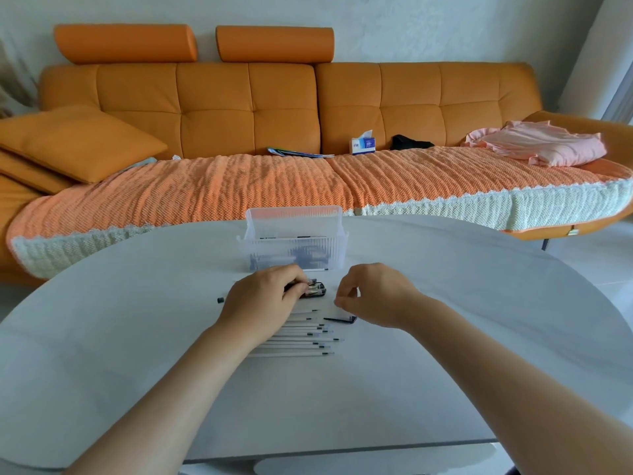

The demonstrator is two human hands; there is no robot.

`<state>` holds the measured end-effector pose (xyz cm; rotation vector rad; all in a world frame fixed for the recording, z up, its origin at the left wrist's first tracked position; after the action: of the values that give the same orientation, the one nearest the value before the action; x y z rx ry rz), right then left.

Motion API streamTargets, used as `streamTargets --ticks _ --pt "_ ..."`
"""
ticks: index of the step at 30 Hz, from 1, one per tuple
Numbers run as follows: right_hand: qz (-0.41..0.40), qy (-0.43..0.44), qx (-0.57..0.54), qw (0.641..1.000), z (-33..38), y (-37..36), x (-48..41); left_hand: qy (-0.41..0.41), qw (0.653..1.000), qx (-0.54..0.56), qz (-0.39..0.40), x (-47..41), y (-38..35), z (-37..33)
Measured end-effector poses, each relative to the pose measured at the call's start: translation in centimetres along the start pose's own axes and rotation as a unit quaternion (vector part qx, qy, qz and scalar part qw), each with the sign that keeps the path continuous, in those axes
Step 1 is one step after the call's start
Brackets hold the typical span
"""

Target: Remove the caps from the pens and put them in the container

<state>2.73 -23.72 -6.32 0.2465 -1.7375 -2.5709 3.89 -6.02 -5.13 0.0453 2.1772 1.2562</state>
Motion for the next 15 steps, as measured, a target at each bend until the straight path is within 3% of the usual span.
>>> streamTargets --ticks 12,15 --pt "0.036 -0.011 -0.029 0.999 -0.2 -0.6 -0.7 -0.012 0.999 -0.003 0.052 0.3 -1.1 0.1" --pt "0.003 -0.029 -0.066 0.997 -1.4 0.3 -1.1 -0.007 0.998 0.012 0.058 0.3 -1.2 0.5"
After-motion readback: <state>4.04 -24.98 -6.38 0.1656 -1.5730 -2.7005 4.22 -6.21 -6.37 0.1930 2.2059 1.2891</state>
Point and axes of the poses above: each hand's wrist, its own x-axis away from the middle knuckle, its own y-axis out of the back of the hand, z = x × y, the point moved 7 cm from there along -x, towards the middle knuckle, and after that the axes turned 5 degrees about -z, right-handed, at the moved point
